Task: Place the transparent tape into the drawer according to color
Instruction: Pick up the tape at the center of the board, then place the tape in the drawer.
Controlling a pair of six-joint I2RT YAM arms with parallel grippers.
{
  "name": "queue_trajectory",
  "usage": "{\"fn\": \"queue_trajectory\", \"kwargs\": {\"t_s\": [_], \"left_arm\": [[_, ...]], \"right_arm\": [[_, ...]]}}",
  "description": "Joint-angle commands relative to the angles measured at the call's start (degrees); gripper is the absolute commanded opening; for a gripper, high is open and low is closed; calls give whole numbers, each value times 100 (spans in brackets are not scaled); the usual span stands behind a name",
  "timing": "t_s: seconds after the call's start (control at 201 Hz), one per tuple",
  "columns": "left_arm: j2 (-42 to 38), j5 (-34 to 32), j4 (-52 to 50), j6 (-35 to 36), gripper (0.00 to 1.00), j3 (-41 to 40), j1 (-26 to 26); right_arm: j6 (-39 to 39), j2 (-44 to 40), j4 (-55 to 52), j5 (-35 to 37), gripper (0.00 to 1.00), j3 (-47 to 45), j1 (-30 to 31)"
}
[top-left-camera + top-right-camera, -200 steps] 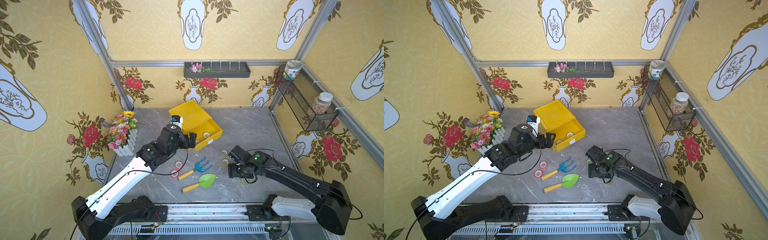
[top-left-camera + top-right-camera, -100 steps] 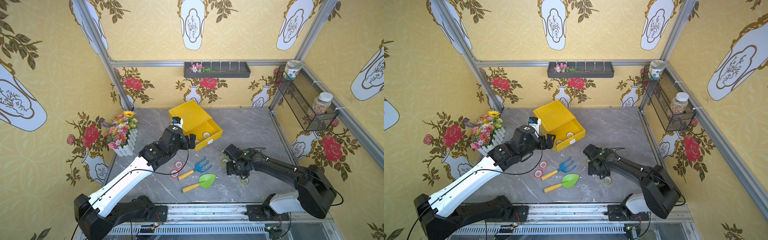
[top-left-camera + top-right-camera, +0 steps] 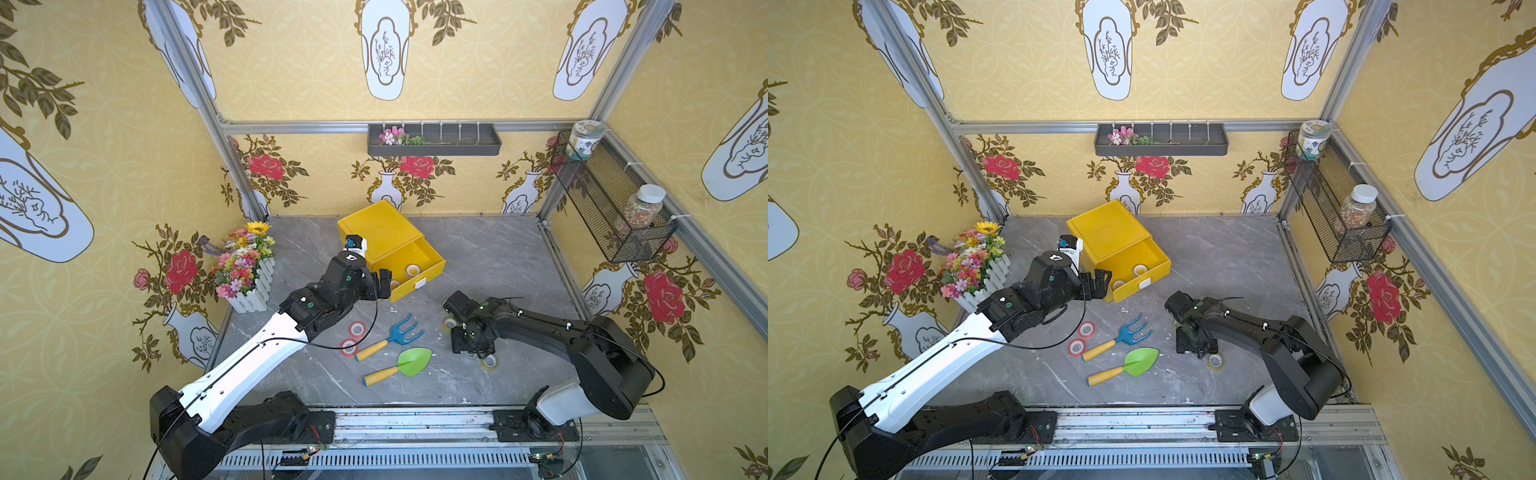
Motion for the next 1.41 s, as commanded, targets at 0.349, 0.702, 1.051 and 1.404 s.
{"fn": "queue_trajectory", "kwargs": {"t_s": [0.349,0.702,1.051,1.404], "left_arm": [[53,3,149,90,100,-58,7],[130,-37,132,55,100,-67,8],[176,-40,113,28,100,-25,4],[212,-121,96,28,100,-25,13]], "right_arm": [[218,20,215,-241,52,54,319],[153,-898,-284,-220,48,845,373],[-455,-1293,-1070,313,47,2717,368],[-1274,40,-511,240,46,5115,363]]}}
